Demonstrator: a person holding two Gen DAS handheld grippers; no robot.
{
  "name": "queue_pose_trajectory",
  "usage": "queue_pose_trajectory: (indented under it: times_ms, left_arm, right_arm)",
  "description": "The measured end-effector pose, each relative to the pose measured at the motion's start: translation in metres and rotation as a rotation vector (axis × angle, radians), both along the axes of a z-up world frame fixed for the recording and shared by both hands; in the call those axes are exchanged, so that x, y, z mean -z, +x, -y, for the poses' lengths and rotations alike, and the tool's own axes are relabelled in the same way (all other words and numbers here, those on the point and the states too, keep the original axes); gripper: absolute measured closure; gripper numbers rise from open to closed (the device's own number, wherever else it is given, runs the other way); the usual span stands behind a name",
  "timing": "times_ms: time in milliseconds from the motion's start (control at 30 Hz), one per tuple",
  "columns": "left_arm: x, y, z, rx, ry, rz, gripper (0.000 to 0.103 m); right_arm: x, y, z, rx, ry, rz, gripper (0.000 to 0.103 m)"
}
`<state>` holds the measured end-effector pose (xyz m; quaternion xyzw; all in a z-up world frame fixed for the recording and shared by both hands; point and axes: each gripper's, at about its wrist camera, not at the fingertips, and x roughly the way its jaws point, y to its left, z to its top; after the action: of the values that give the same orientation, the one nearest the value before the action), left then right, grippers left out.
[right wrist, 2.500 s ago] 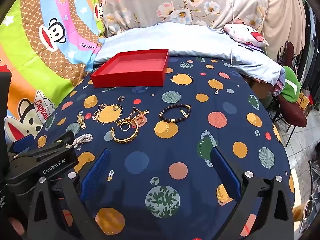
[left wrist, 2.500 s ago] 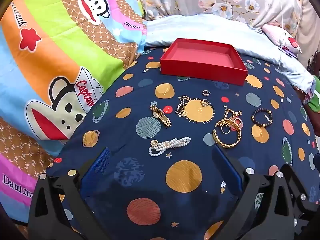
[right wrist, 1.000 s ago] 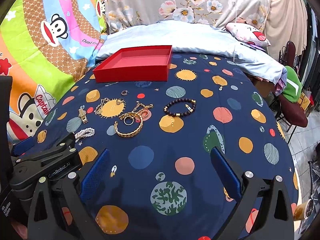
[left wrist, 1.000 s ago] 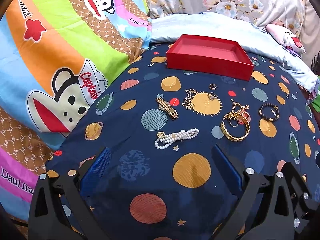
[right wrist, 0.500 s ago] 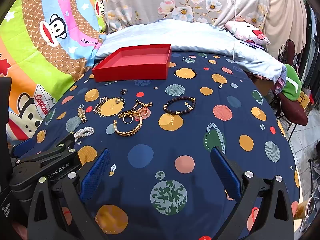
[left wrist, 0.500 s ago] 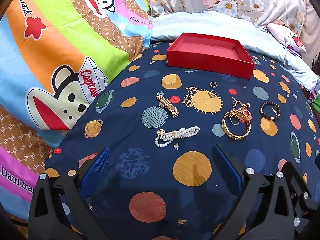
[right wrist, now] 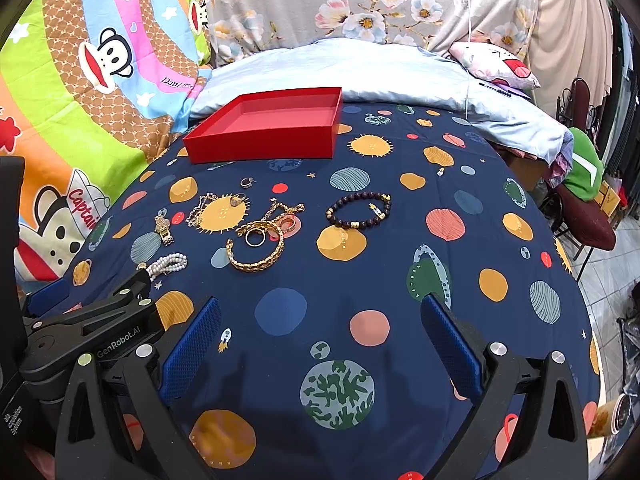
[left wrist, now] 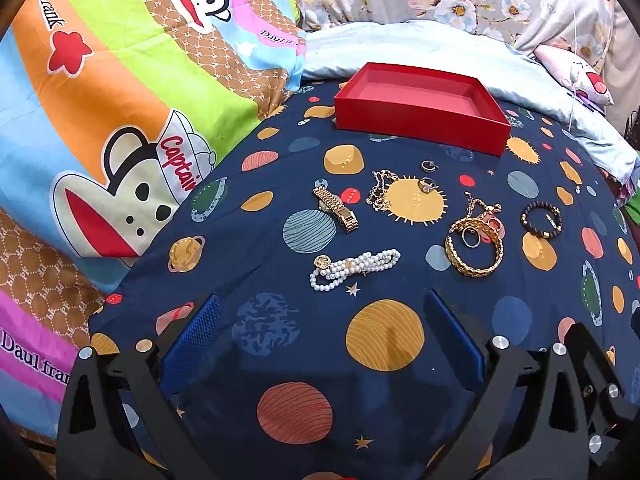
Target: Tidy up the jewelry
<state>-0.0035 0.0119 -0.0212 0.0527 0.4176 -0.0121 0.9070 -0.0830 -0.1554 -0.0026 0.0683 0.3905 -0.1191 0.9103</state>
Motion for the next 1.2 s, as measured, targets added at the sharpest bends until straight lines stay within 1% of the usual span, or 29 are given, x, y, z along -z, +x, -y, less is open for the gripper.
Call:
queue_pose_trajectory:
  times_ms: [767, 967, 1100, 1200]
  left_arm:
    - [0.002, 0.0, -0.001, -0.004, 0.004, -0.003, 0.005]
    - [0.006, 0.002, -0.001, 0.001, 0.005, -0.011, 0.005]
    - [0.011, 0.006, 0.0, 0.013, -0.012, -0.029, 0.005]
    - [0.013, 0.012, -0.002, 0.011, -0.026, -0.04, 0.005]
  right_arm:
    - [0.004, 0.0, 0.0, 0.001, 0.008, -0.004, 0.005]
    - [0.011, 0.0, 0.001, -0.002, 0.032, -0.012, 0.005]
    - [0.013, 0.007, 0.005, -0.003, 0.042, -0.027, 0.005]
    - [0.015, 0.013, 0.016, 0.007, 0.06, -0.028, 0.005]
